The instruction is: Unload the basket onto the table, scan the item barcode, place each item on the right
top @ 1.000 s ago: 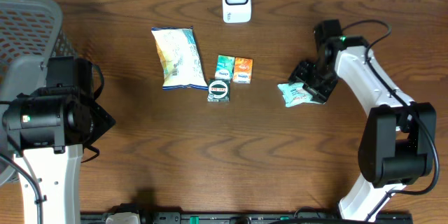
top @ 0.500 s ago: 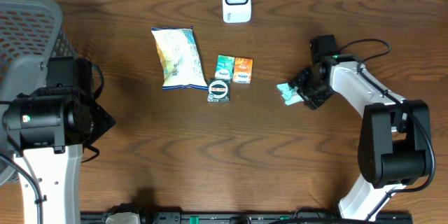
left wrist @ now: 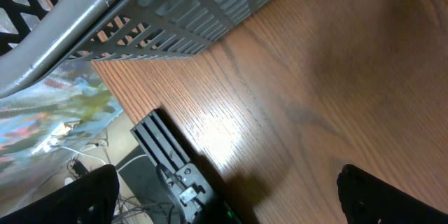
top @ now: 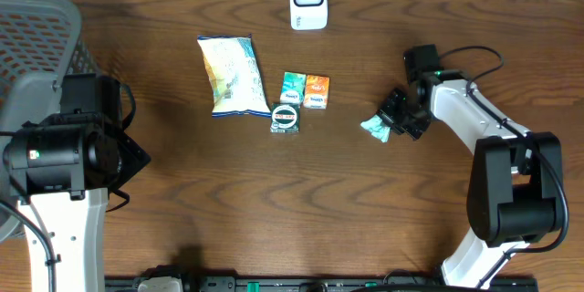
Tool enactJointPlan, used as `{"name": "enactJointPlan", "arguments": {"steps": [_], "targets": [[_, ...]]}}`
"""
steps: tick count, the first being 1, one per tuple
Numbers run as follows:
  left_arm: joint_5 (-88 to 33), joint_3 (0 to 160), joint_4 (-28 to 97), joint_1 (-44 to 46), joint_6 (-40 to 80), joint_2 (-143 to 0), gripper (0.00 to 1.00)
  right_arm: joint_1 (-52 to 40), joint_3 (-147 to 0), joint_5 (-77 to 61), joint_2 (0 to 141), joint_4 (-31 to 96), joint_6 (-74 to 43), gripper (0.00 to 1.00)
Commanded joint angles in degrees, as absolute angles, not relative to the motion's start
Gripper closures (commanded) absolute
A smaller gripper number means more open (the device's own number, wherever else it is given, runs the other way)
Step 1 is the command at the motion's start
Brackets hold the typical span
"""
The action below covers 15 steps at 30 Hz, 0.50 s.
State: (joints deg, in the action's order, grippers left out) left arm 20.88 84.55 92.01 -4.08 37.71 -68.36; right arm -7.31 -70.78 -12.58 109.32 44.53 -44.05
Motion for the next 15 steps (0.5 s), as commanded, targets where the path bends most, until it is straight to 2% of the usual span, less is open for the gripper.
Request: {"name": "enactJointPlan", "arguments": {"steps": [1,10,13,15], "targets": [[21.0,84.6,92.3,-4.3,38.5,-68.1,0.02,-7.6,-77.3,-18.4,109.4,48.1,-33.8,0.99],[21.0,84.6,92.3,-4.3,38.5,-68.1,0.02,-7.6,-85.6,-40.6,109.4,53.8,-25.2,0.99],[21.1,84.6,92.3,-4.3,38.5,-68.1,0.02,-8.0,-85.6,-40.6,109.4,53.8,-24.7,0.94],[21.1,84.6,92.3,-4.3,38.5,-68.1,0.03,-8.8,-85.5,-40.6,109.4,53.8,-21.8,0.99]]}}
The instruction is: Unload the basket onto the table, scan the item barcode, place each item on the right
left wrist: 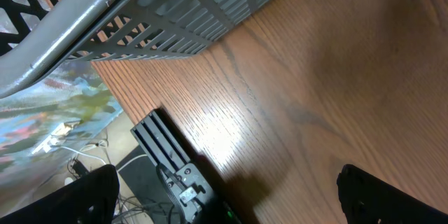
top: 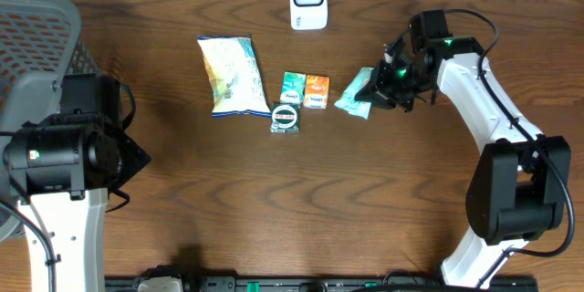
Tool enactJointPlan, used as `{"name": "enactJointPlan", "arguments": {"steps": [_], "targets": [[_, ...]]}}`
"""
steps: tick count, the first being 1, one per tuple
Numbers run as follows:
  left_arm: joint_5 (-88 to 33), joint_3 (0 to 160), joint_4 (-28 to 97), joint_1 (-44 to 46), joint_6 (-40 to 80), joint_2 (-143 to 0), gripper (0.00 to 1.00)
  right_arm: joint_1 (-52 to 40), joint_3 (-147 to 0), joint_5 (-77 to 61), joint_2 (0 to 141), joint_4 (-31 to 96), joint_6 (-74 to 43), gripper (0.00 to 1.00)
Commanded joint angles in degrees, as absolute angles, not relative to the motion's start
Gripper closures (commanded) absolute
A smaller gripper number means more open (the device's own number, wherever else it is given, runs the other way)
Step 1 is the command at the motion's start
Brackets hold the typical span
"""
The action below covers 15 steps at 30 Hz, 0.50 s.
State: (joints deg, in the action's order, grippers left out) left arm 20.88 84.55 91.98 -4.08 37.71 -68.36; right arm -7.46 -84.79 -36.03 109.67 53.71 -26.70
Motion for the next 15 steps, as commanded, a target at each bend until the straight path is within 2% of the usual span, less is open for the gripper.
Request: {"name": "enactJointPlan", "arguments": {"steps": [1,5,15], "targets": [[21.0,84.6,92.3,-4.3,38.5,-68.1,0.02,-9.4,-85.5,-40.6,109.4,53.6,-19.4,0.99],[21.1,84.6,92.3,-4.3,38.5,-68.1,0.02,-12.6,-85.5,-40.5,109.4,52.4,-12.6,0.99],[21.0,84.6,92.3,-4.3,38.5,-68.1,0.02,-19.0,-90.4,-34.8,109.4,43.7,-18.7,0.99]]}}
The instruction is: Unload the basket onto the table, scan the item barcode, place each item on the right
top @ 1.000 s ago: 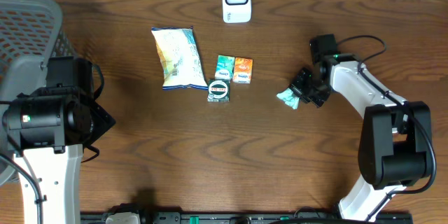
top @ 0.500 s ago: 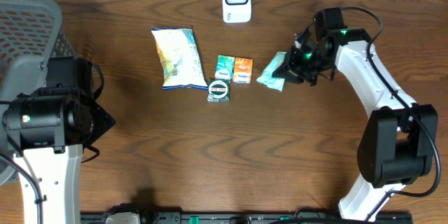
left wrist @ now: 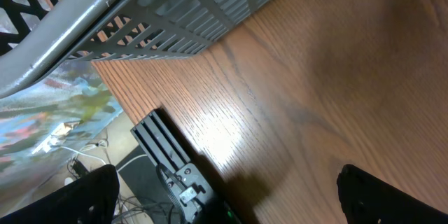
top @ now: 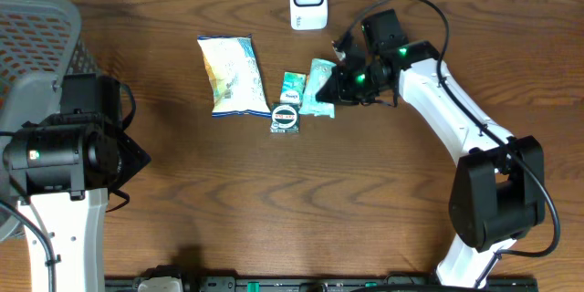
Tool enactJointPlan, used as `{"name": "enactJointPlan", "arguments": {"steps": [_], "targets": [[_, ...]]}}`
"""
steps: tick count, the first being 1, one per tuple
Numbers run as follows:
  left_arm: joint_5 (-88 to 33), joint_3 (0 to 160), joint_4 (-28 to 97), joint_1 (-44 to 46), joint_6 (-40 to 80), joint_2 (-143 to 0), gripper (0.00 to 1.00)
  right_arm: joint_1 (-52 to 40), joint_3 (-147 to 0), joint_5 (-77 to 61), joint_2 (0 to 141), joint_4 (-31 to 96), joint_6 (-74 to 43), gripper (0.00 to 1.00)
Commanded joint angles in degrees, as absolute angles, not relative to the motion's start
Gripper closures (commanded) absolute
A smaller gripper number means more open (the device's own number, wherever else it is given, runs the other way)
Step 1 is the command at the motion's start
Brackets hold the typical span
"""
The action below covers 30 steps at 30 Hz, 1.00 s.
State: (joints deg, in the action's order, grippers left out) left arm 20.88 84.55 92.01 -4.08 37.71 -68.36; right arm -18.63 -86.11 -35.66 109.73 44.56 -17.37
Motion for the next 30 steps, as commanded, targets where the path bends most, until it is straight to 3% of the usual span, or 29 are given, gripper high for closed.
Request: {"name": "enactJointPlan", "arguments": {"steps": [1,8,17,30], "targets": [[21.0,84.6,92.3,-4.3,38.5,-68.1,0.02,-19.1,-92.5,-34.6,109.6,43.9,-18.8,0.99],[21.0,84.6,92.3,-4.3,38.5,-68.1,0.02,-19.2,-110.2,-32.9,115.2,48.6,-18.8,0.99],[21.0,84.6,92.3,-4.3,38.5,-68.1,0.02,-17.6,-140.0,-32.8,134.3,57.3,-15.4,0.99],[21.1,84.6,92.3,-4.3,38.5,-68.1,0.02,-15.2,-143.6,-37.1,147.3,39.9,-23.4,0.99]]}}
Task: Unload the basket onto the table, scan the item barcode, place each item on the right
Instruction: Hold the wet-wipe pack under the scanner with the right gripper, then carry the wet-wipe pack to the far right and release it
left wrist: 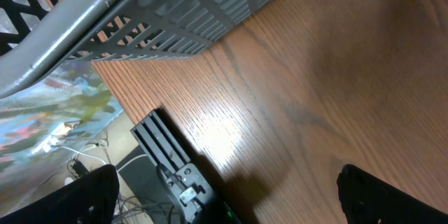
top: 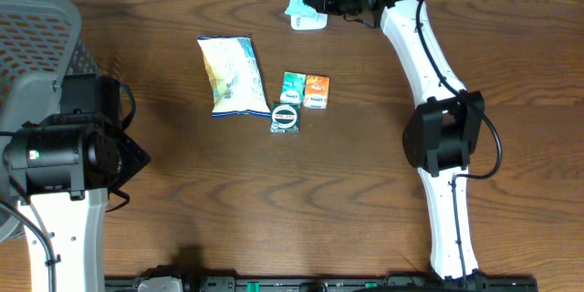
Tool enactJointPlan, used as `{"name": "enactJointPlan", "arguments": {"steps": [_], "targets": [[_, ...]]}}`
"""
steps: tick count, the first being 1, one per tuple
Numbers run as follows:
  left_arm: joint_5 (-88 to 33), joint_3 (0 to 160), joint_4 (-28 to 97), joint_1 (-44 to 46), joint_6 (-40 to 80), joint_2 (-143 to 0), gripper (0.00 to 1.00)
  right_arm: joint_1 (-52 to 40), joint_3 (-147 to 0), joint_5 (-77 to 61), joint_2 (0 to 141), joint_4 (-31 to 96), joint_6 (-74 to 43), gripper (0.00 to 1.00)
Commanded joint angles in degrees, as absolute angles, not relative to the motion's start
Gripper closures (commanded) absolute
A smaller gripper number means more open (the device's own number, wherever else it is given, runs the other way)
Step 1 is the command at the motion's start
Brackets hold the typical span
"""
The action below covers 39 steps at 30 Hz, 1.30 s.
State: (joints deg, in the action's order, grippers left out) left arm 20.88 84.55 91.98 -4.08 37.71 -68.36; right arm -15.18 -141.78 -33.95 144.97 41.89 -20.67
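Note:
At the table's far edge my right gripper is shut on a small teal packet. The packet hangs over the white barcode scanner (top: 308, 18) and covers the scanner's upper part. I cannot see which face of the packet is turned toward the scanner. My left arm (top: 68, 151) stands at the left side of the table. In the left wrist view my left gripper (left wrist: 224, 199) is open over bare wood, its dark fingertips (left wrist: 91, 196) far apart with nothing between them.
A white snack bag (top: 230, 73), a green box (top: 292, 85), an orange box (top: 316, 90) and a round dark tin (top: 286, 117) lie together in the middle. A grey mesh basket (top: 36, 27) stands at the far left, its wall (left wrist: 175, 14) close to my left wrist.
My right gripper has moved with the teal packet from above the small boxes to the far edge, and now holds it over the scanner. The left arm has not moved.
My right gripper was shut on the teal packet low at the table's right side. Then it held the packet further left, beside the orange box. Then the packet was above the two boxes. Now it is over the scanner. The left arm stayed still throughout.

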Motion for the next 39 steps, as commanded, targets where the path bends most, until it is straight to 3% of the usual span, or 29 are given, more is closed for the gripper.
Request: {"name": "enactJointPlan", "arguments": {"steps": [1,13,30,39], "targets": [[21.0,84.6,92.3,-4.3,38.5,-68.1,0.02,-15.2,-143.6,-37.3,148.0,38.7,-24.5,0.99],[21.1,84.6,92.3,-4.3,38.5,-68.1,0.02,-14.8,-143.6,-34.6,152.0,29.0,-29.7,0.99],[21.0,84.6,92.3,-4.3,38.5,-68.1,0.02,-13.8,-143.5,-34.2,152.0,29.8,-31.5,0.99],[21.0,84.6,92.3,-4.3,38.5,-68.1,0.02,-7.6,-143.6,-40.7,148.0,32.8,-31.4,0.99]]}}
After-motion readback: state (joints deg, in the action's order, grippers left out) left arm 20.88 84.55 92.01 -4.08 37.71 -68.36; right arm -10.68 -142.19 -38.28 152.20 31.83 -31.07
